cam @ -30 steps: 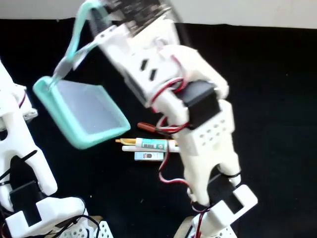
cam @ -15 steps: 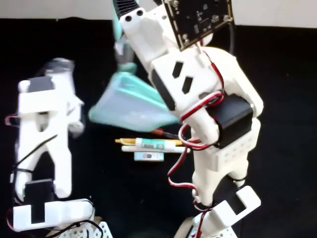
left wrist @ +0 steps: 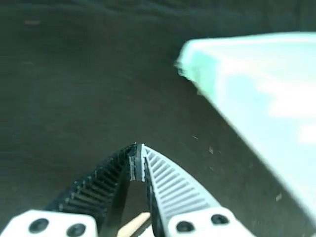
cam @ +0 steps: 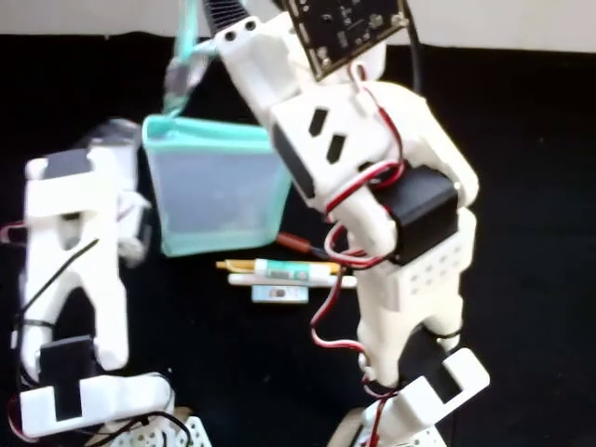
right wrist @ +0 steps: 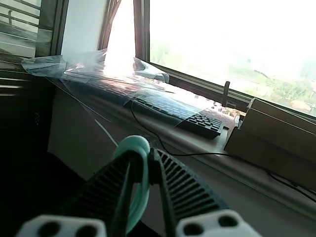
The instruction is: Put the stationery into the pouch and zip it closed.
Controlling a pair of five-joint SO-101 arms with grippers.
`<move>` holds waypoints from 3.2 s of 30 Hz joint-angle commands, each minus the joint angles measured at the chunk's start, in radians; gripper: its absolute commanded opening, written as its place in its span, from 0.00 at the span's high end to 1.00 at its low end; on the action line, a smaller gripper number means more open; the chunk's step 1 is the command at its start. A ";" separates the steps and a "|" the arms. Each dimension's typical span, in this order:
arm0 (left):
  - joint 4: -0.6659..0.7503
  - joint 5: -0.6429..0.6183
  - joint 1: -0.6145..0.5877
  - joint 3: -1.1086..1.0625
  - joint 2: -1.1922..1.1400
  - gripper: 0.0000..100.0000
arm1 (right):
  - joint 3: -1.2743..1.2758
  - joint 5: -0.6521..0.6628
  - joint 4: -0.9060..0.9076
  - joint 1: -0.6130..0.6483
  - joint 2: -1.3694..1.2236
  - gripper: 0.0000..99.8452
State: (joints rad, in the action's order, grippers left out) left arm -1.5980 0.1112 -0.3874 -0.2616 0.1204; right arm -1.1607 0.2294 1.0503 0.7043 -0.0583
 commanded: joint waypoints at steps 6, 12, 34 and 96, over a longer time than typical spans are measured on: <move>-0.002 0.002 -0.200 0.199 0.012 0.99 | -0.001 0.005 0.036 0.045 0.031 0.99; -0.158 0.018 -0.208 0.483 0.012 0.99 | -0.001 0.005 0.036 0.044 0.030 0.99; -0.170 0.021 0.211 0.696 0.394 0.75 | -0.001 0.003 0.035 0.001 0.031 0.99; -0.169 0.071 0.045 0.446 0.360 0.99 | -0.071 0.003 0.447 -0.398 0.039 0.99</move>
State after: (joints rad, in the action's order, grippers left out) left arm -1.7668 0.1711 -0.2785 0.1772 0.4718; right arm -1.1761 0.2325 1.4523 0.3667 -0.0583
